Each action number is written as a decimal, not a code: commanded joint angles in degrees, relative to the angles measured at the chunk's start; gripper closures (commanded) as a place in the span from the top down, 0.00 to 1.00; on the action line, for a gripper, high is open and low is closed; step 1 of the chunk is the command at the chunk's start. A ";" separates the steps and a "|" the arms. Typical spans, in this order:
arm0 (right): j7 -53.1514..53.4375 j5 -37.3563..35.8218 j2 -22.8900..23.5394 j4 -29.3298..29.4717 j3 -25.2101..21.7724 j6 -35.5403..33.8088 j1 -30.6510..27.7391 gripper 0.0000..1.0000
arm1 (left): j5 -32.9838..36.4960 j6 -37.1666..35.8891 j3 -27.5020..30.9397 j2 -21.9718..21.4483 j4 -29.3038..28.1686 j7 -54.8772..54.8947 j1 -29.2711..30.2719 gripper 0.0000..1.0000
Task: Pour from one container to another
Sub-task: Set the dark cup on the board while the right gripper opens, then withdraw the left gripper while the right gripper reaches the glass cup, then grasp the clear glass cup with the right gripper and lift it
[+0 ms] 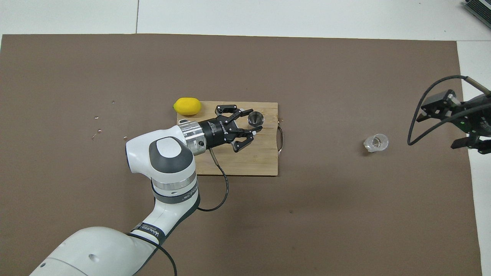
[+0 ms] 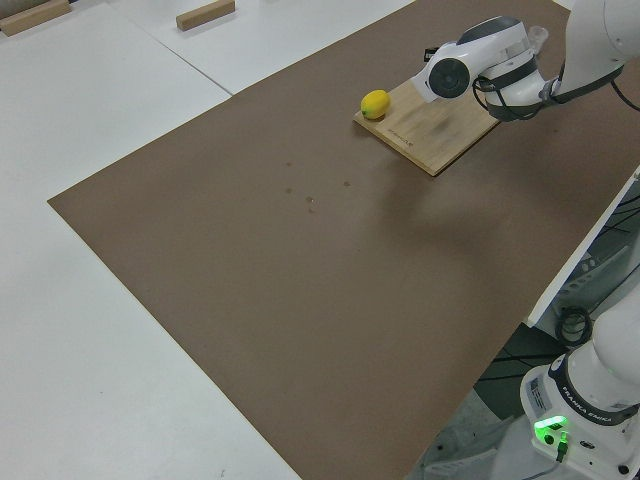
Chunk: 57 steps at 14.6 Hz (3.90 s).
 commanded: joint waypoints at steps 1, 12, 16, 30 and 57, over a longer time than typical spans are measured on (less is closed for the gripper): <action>7.21 3.50 1.20 -3.04 0.30 4.88 -3.31 0.99 | -0.89 1.21 0.72 -0.38 -0.36 -0.06 -1.16 1.00; 15.68 18.00 14.03 -8.39 0.30 13.94 -14.47 1.00 | 12.45 3.06 0.90 -9.26 -1.95 -2.78 0.67 1.00; 15.16 22.83 15.52 -13.32 0.30 18.25 -15.18 1.00 | 27.72 -3.17 1.16 -10.57 -1.25 -2.69 7.87 1.00; 2.15 38.40 21.24 -21.23 0.48 21.16 -17.91 1.00 | 100.23 -14.84 1.25 -11.81 11.84 -0.86 21.25 1.00; 22.51 41.74 15.70 -17.55 0.39 30.10 -2.64 0.00 | 108.28 -50.20 -10.00 -24.03 15.46 57.60 37.68 1.00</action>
